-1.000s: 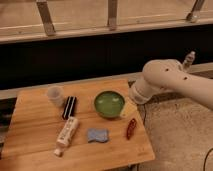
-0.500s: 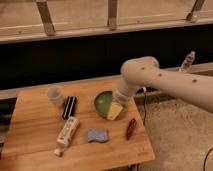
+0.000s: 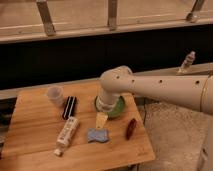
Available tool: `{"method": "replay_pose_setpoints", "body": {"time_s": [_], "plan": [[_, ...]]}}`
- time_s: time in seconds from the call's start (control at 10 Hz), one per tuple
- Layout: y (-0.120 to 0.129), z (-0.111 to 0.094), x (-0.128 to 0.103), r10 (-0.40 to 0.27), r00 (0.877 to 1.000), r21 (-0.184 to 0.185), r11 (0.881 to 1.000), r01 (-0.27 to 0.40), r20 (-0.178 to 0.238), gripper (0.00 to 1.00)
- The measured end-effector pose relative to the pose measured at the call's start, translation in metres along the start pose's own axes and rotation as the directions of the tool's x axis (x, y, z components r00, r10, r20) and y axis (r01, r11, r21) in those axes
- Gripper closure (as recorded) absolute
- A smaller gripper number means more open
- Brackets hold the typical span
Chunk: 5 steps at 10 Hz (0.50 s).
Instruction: Place the white sponge in the ceramic cup
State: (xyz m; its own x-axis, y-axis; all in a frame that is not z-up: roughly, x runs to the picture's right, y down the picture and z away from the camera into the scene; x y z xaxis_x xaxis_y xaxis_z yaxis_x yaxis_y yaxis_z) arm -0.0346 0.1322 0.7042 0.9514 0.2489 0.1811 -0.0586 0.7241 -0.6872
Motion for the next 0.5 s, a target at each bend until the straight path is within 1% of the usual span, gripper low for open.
{"method": "replay_pose_setpoints", "body": {"time_s": [0.4, 0.5], "plan": [[0.0003, -0.0003, 0.0009, -0.004, 1.0, -0.004, 1.0, 0.004, -0.003, 0.2], [0.0005, 0.0007, 0.0031, -0.008, 1.0, -0.013, 1.0, 0.008, -0.018, 0.2]]}}
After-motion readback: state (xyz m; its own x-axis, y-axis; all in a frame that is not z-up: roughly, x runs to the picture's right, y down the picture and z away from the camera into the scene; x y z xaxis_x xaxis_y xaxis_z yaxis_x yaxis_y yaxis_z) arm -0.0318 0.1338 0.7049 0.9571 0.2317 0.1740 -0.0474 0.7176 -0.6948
